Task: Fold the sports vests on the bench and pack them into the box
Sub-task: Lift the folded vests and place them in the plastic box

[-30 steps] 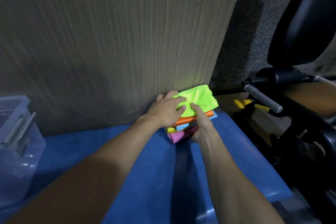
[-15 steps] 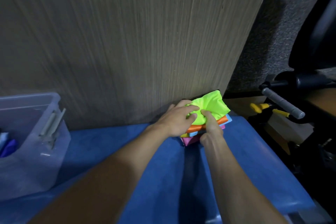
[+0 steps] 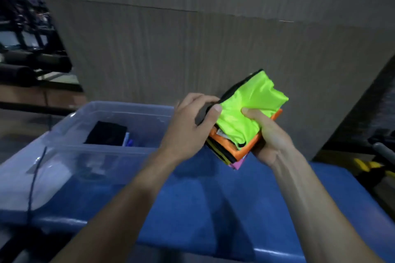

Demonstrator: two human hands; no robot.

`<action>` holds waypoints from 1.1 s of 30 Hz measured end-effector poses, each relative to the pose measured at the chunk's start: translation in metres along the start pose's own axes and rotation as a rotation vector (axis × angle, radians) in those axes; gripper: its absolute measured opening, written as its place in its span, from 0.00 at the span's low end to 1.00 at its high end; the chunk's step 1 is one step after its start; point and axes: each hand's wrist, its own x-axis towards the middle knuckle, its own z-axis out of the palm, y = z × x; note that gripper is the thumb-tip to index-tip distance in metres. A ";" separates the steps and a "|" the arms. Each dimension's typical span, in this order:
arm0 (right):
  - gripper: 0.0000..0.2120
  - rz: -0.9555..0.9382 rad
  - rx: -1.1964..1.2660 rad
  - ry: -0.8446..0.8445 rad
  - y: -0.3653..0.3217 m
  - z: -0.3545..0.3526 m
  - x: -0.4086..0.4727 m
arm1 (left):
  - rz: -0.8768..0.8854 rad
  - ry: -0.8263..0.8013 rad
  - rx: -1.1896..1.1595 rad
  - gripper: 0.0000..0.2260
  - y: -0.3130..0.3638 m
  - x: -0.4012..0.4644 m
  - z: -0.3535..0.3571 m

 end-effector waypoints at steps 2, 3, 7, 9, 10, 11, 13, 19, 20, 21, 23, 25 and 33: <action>0.19 0.003 -0.038 -0.104 -0.003 0.054 0.000 | -0.041 0.071 -0.157 0.14 -0.007 -0.004 -0.044; 0.18 0.004 -0.048 -0.156 -0.003 0.081 0.001 | -0.051 0.104 -0.225 0.13 -0.012 -0.006 -0.065; 0.17 0.052 -0.158 -0.302 0.019 0.171 0.025 | -0.100 0.282 -0.219 0.13 -0.050 -0.015 -0.141; 0.22 0.087 -0.240 -0.330 0.039 0.201 0.045 | -0.142 0.332 -0.010 0.13 -0.080 -0.028 -0.169; 0.23 0.105 -0.284 -0.338 0.049 0.212 0.055 | -0.168 0.334 0.109 0.12 -0.096 -0.037 -0.178; 0.23 0.129 -0.319 -0.343 0.059 0.220 0.064 | -0.198 0.324 0.206 0.11 -0.113 -0.045 -0.185; 0.22 0.189 -0.381 -0.354 0.080 0.231 0.083 | -0.247 0.251 0.317 0.12 -0.139 -0.057 -0.195; 0.22 0.323 -0.558 -0.417 0.123 0.221 0.116 | -0.282 0.078 0.353 0.18 -0.164 -0.062 -0.198; 0.22 0.344 -0.561 -0.418 0.127 0.216 0.120 | -0.282 0.053 0.372 0.19 -0.167 -0.063 -0.197; 0.23 0.365 -0.567 -0.413 0.132 0.211 0.124 | -0.277 0.040 0.387 0.20 -0.171 -0.063 -0.195; 0.23 0.413 -0.603 -0.412 0.140 0.202 0.128 | -0.290 0.054 0.355 0.20 -0.173 -0.060 -0.194; 0.23 0.456 -0.641 -0.438 0.147 0.197 0.133 | -0.311 0.058 0.319 0.20 -0.174 -0.054 -0.194; 0.26 0.573 -0.800 -0.460 0.174 0.195 0.156 | -0.419 -0.213 0.554 0.15 -0.168 -0.048 -0.188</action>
